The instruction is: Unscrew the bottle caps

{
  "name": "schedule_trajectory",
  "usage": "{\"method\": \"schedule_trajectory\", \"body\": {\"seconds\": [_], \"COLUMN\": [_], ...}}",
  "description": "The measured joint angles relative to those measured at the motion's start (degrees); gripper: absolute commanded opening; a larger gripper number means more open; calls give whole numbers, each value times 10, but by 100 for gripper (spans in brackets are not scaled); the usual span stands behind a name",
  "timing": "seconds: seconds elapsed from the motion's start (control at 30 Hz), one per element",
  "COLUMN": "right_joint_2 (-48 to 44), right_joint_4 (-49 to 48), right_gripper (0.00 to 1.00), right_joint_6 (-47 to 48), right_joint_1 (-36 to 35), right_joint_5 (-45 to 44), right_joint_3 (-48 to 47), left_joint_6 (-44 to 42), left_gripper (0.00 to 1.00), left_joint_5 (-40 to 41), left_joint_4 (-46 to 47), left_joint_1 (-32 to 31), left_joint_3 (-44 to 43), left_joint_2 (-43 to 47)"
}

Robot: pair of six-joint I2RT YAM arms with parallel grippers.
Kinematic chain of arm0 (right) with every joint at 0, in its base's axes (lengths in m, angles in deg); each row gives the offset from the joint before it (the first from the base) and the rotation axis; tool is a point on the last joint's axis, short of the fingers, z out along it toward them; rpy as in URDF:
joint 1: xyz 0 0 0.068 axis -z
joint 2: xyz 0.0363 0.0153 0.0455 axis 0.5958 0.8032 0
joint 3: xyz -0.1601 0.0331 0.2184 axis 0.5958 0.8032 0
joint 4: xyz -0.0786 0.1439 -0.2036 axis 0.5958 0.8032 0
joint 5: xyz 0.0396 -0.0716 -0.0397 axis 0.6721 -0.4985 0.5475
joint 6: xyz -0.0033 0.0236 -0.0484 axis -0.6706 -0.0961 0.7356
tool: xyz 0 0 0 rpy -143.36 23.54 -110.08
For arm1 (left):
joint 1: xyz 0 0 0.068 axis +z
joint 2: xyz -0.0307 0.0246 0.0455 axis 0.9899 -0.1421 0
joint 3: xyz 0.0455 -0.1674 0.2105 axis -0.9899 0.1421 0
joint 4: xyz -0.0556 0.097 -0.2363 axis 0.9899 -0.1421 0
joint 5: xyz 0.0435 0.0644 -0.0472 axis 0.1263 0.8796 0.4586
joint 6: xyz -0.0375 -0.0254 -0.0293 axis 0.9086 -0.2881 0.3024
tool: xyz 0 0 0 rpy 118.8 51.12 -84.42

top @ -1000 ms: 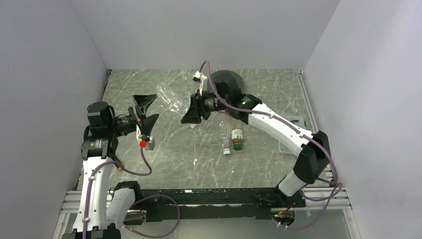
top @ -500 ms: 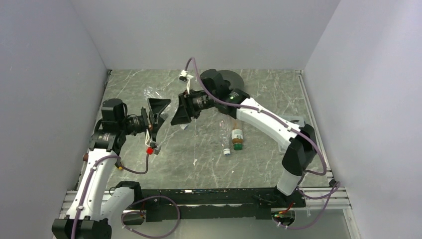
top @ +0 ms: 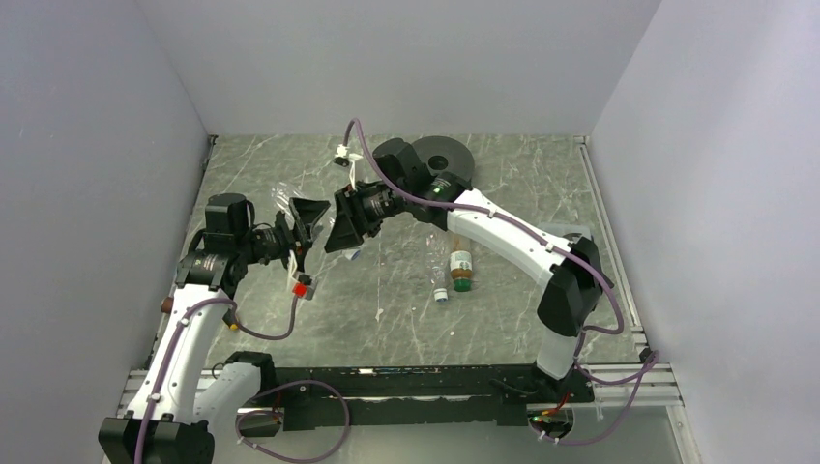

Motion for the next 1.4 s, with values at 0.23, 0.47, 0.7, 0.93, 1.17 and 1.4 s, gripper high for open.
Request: {"method": "schedule_trajectory", "body": {"seconds": [0.23,0.47,0.7,0.93,1.17,1.4], "right_joint_2": [0,0,-44,-110,-124,-124], "right_joint_4": [12,29,7,-71,-151,-195], "right_gripper": [67,99,97,93,86,71], "right_joint_6": [10,17,-9,-63,-125,-160], "right_joint_1": [1,1,3,5,5,1], "right_joint_5": [-4,-60,-221,-326,-372,-398], "right_joint_3": [-5,-41,-28,9,45,56], "left_joint_6": [35,110,442,771,938,1024], "left_gripper": [60,57,35,34,34,35], "left_joint_5": [15,28,82,108,103,100], "left_joint_4": [21,48,86,89,106,116], "left_joint_1": [-1,-2,-7,-7,-7,-7], "left_joint_3": [8,15,-29,-98,-88,-88], "left_joint_2": [4,9,-24,-63,-37,-43]}}
